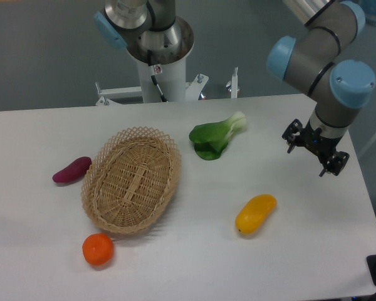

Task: Pick up the mango from the table
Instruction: 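Move the open gripper toward the yellow mango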

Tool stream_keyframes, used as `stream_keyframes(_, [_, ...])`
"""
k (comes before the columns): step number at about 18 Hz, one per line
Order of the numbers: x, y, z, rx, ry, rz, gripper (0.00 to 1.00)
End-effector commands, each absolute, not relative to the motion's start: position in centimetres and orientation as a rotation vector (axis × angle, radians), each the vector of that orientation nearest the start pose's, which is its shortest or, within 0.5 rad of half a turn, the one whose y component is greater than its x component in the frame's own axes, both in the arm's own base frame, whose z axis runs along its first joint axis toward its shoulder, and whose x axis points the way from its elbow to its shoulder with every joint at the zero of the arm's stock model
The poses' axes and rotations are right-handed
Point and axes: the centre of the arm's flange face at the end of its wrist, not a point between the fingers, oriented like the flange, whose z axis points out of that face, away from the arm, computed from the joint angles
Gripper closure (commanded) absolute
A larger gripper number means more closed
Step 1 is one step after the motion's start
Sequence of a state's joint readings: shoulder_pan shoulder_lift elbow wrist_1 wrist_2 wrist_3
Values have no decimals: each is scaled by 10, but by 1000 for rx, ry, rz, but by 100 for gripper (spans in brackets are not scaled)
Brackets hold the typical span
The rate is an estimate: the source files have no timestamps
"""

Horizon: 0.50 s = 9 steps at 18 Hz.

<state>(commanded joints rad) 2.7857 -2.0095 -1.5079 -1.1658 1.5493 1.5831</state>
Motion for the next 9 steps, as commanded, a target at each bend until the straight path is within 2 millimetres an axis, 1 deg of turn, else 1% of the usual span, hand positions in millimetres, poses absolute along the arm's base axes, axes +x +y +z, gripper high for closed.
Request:
stream_keyframes(7, [-561, 352, 310, -3048, 561, 44, 0])
stream_keyframes(9, [-560, 353, 309, -3047, 530, 39, 0])
